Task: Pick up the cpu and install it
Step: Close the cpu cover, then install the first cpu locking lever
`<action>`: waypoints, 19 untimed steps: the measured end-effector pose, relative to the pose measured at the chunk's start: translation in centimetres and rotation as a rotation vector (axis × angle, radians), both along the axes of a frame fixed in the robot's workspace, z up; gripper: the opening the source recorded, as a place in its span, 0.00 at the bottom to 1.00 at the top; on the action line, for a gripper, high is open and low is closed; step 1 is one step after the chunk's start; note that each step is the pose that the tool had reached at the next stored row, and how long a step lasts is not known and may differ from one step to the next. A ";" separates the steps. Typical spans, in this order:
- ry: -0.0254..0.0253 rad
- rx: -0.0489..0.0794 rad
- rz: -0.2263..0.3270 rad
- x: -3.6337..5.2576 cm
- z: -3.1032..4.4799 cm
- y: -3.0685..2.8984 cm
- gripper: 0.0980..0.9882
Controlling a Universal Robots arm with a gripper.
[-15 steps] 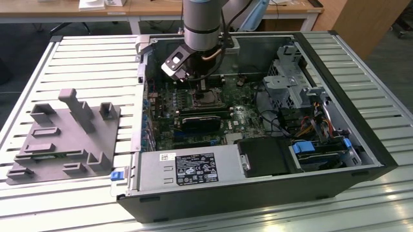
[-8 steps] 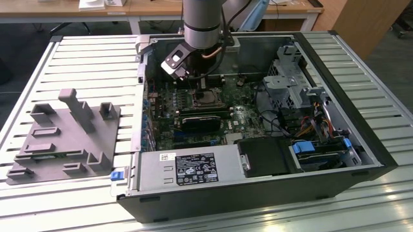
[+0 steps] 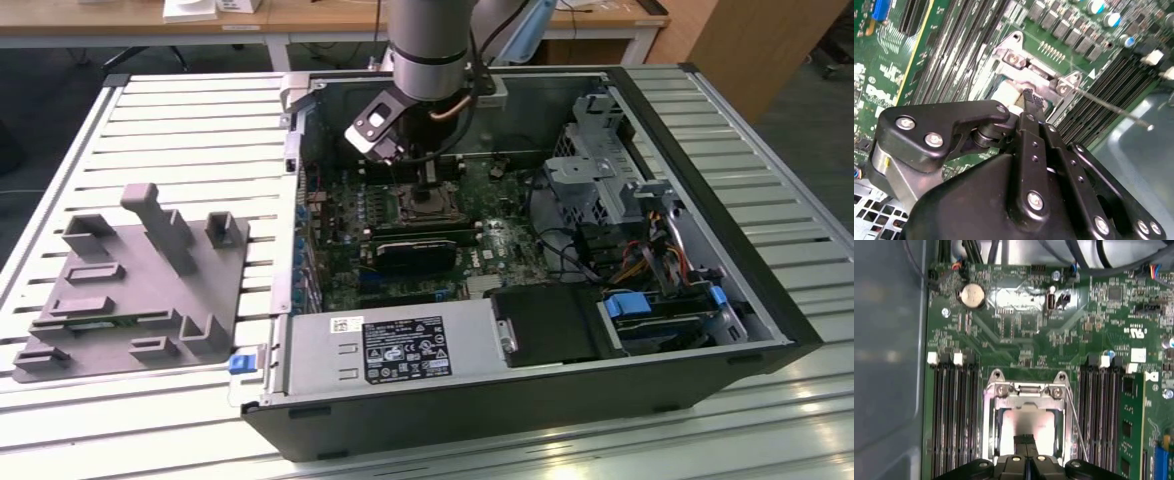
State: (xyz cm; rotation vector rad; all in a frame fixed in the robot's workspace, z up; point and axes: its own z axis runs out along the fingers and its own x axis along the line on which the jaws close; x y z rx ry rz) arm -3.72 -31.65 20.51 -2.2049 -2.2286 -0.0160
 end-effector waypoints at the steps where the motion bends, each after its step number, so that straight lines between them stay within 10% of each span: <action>1: 0.0000 0.000 0.000 0.14 0.00 0.00 0.01; 19: 0.0001 0.000 0.000 0.79 0.16 0.00 0.01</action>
